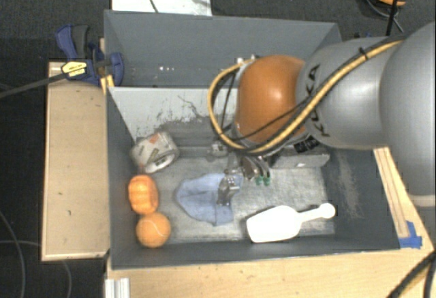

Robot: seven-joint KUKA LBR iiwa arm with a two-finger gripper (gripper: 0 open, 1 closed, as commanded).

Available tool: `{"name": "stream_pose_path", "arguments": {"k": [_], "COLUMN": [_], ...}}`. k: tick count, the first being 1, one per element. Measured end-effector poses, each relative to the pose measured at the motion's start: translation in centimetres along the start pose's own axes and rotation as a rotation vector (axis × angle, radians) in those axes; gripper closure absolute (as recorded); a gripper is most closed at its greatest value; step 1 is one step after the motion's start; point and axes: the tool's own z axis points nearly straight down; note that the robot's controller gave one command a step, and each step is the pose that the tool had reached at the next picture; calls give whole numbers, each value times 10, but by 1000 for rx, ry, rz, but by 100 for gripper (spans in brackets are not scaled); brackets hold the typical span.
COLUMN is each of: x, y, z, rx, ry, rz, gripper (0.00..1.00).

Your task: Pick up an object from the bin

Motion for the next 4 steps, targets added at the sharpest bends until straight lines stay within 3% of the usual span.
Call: {"name": "stream_pose_path", "arguments": {"k": [1, 2, 3, 4], "x": [-1, -4, -8, -6], "y": [0, 1, 0, -2], "z": [-25, 37, 53, 51], "rx": [0, 0, -5, -3], "ry": [-7, -8, -22, -14], "rz": [-13, -68, -72, -72], "gripper": [0, 0, 100, 100]}}
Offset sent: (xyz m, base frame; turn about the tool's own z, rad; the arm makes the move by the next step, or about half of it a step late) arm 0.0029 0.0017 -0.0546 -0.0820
